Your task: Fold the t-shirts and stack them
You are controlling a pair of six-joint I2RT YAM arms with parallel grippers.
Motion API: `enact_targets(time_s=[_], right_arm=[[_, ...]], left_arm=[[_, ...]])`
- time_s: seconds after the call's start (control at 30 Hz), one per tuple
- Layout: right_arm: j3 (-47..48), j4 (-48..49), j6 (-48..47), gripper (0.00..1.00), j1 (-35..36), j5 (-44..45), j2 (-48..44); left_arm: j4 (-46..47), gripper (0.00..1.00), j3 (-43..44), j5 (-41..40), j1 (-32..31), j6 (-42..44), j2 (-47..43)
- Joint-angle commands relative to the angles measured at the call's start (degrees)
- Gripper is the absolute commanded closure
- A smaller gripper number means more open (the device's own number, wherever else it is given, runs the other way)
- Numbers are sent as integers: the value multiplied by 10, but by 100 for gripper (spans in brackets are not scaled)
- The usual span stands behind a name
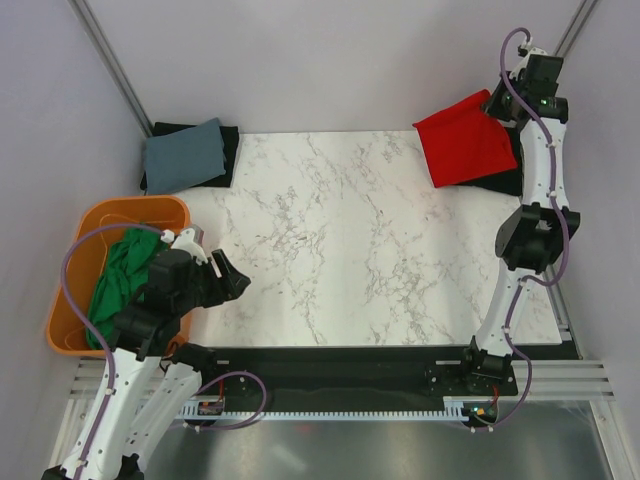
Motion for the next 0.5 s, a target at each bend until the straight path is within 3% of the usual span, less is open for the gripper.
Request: enact_targets(time_s=[0.0,0.47], right_arm=[[13,61,20,100,-15,-12,9],[31,137,37,100,-60,-17,83]], left_arm=[[22,30,-4,7,3,-9,1],[22,30,-5,7,3,-8,14]])
